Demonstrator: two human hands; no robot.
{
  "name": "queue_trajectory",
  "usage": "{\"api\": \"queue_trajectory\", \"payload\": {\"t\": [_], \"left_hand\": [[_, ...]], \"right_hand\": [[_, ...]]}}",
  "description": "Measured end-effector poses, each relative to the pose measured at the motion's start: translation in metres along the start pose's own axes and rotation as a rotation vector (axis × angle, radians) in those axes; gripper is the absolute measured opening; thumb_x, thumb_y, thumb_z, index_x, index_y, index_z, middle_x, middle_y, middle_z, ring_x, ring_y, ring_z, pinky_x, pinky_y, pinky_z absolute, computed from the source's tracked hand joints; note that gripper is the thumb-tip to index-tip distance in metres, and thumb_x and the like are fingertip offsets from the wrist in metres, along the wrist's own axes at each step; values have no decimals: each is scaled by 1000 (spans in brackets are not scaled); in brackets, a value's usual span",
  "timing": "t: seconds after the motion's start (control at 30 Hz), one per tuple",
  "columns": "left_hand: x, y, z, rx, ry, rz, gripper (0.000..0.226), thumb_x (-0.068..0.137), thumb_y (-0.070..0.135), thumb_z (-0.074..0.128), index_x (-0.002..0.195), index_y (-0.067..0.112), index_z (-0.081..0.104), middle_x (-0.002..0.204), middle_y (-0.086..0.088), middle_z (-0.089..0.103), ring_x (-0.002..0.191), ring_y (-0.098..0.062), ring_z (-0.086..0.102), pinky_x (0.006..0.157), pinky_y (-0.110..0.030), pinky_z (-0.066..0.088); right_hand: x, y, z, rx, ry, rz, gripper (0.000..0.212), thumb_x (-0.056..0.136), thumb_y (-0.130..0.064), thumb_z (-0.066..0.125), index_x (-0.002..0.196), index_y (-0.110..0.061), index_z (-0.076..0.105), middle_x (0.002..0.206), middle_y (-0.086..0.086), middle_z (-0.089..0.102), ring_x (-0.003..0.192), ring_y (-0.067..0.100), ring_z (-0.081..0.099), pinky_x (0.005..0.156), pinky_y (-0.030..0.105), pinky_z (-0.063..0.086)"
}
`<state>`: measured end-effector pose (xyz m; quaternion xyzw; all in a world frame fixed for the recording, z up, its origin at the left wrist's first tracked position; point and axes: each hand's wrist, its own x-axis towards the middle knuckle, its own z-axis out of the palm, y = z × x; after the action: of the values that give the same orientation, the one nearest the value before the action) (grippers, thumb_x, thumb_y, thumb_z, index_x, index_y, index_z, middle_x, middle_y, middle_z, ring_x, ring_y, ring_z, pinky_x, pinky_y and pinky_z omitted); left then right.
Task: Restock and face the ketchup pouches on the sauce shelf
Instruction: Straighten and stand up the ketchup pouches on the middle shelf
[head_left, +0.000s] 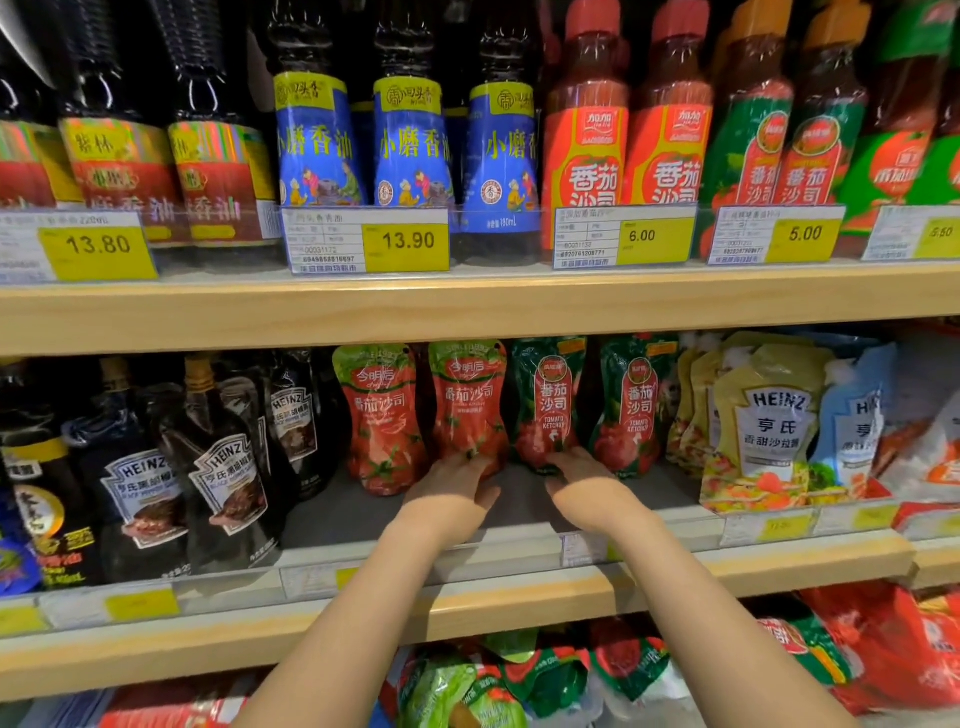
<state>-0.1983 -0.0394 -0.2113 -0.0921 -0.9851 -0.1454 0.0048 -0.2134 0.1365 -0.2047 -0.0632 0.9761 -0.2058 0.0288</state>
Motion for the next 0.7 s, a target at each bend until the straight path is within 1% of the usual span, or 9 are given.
{"api": "queue_trajectory", "payload": {"t": [0.13, 0.23, 0.27, 0.37, 0.43, 0.47, 0.53, 0.6, 0.7], "left_hand": [[-14, 6, -8, -60, 41, 43, 40, 95, 42, 39, 131, 26, 43, 133, -5, 48, 115, -26, 49, 89, -37, 45], [-38, 24, -5, -109, 146, 162, 38, 93, 44, 42, 125, 26, 51, 119, 0, 61, 105, -20, 56, 85, -36, 49], [-47, 34, -2, -109, 187, 236, 37, 93, 44, 43, 125, 28, 51, 118, 3, 61, 105, -17, 57, 83, -35, 49], [-69, 69, 12, -94, 249, 445, 37, 91, 40, 44, 127, 29, 47, 119, 7, 56, 108, -15, 53, 84, -33, 44], [-79, 91, 23, -36, 280, 499, 40, 90, 40, 44, 129, 28, 43, 120, 5, 53, 108, -18, 50, 87, -34, 41], [-82, 99, 28, -23, 300, 504, 41, 90, 39, 46, 129, 27, 44, 121, 5, 52, 110, -19, 48, 89, -34, 40], [-89, 114, 38, -31, 346, 519, 39, 87, 32, 53, 124, 21, 51, 121, 1, 55, 112, -22, 49, 96, -37, 40], [-96, 127, 55, -59, 406, 584, 35, 83, 26, 59, 116, 15, 58, 114, -2, 59, 109, -23, 54, 99, -41, 40], [-112, 148, 94, -89, 377, 645, 32, 84, 31, 51, 113, 19, 58, 110, 3, 60, 103, -16, 53, 93, -28, 39]], "right_hand": [[-17, 2, -4, 79, 70, -44, 41, 93, -26, 42, 133, -21, 43, 141, 7, 38, 124, 29, 43, 99, 36, 41], [-53, 18, -10, 24, 242, -130, 18, 92, -32, 44, 101, -28, 59, 103, 0, 56, 102, 25, 54, 70, 30, 43], [-67, 26, -11, -25, 296, -162, 19, 93, -33, 44, 101, -27, 60, 98, -1, 57, 98, 23, 55, 69, 29, 41], [-108, 56, -13, -104, 349, -236, 32, 94, -36, 40, 119, -24, 56, 112, -5, 57, 108, 16, 51, 94, 32, 38], [-130, 71, -17, -136, 324, -250, 37, 95, -37, 38, 130, -26, 47, 127, -7, 51, 123, 13, 43, 112, 36, 24], [-139, 77, -20, -146, 313, -257, 40, 95, -35, 38, 134, -26, 42, 135, -7, 46, 129, 12, 36, 115, 36, 18], [-155, 92, -25, -146, 331, -272, 43, 95, -32, 42, 137, -24, 38, 142, -4, 39, 134, 13, 31, 115, 32, 20], [-171, 116, -29, -109, 360, -264, 43, 94, -29, 45, 136, -23, 40, 140, -3, 41, 131, 13, 35, 108, 27, 29], [-195, 166, -26, -49, 362, -217, 41, 93, -29, 46, 133, -23, 44, 129, -5, 48, 120, 10, 43, 97, 22, 37]]}}
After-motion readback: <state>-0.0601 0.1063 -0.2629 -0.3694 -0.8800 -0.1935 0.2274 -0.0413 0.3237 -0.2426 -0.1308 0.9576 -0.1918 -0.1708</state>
